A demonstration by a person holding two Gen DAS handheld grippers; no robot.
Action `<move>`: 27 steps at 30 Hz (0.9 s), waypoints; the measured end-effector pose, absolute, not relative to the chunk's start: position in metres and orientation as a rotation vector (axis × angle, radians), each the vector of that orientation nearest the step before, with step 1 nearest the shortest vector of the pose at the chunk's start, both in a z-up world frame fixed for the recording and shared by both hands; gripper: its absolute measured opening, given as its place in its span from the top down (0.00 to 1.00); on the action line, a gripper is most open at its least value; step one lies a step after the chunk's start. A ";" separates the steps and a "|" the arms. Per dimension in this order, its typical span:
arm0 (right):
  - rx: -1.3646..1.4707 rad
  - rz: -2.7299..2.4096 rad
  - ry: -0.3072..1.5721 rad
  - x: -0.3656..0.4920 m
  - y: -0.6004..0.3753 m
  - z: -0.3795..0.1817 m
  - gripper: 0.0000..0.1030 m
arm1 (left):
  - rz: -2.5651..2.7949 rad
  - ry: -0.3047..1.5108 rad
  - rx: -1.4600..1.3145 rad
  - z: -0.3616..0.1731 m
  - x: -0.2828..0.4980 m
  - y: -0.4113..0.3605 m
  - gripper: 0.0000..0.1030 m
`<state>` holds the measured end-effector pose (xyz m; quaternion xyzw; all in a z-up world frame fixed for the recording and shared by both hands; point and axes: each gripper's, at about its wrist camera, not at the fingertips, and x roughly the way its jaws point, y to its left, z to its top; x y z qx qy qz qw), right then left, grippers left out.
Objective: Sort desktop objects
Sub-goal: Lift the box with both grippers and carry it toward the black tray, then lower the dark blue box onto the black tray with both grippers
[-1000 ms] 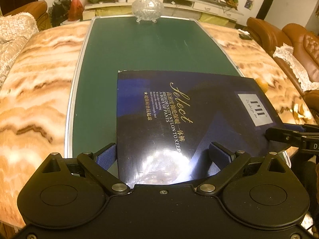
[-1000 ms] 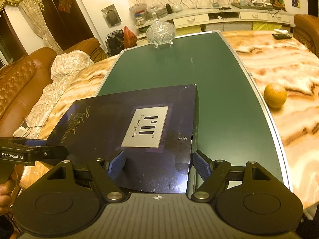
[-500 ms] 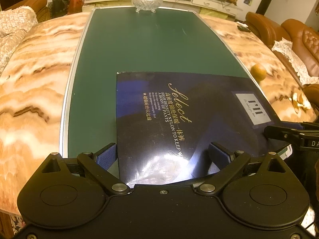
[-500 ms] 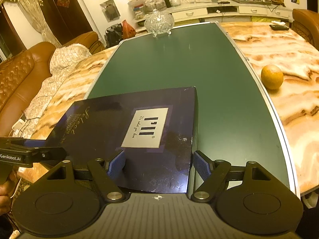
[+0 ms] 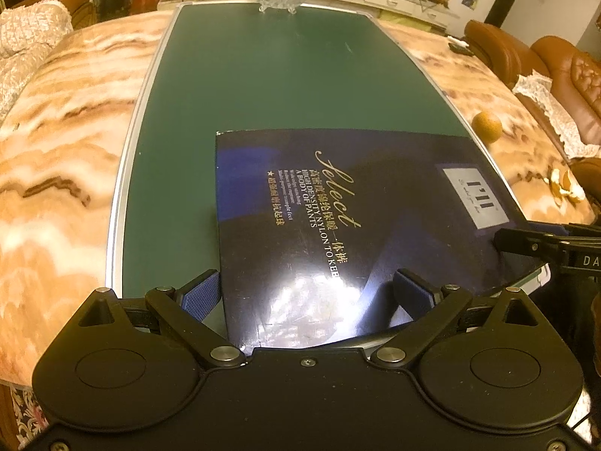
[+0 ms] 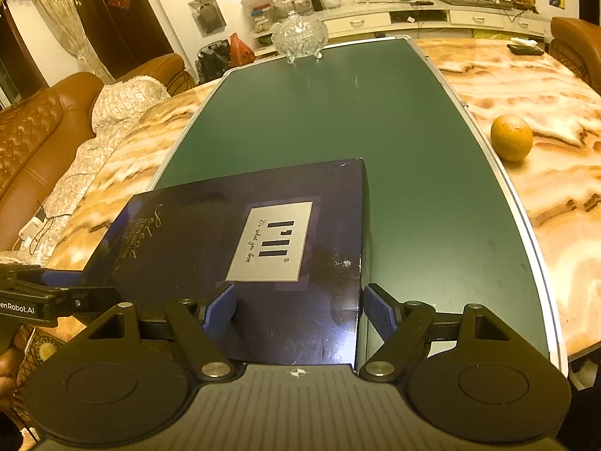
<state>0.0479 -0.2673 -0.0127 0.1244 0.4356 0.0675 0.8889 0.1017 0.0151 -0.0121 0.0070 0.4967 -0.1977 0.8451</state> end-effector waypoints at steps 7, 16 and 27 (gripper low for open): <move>0.266 0.139 0.911 0.047 -0.268 -0.017 0.23 | -0.413 1.046 0.022 -0.013 0.102 0.014 0.05; 0.293 0.136 0.919 0.047 -0.271 -0.026 0.24 | -0.408 1.056 0.024 -0.022 0.104 0.013 0.05; 0.330 0.097 0.919 0.046 -0.278 -0.035 0.24 | -0.386 1.052 0.022 -0.031 0.106 0.016 0.05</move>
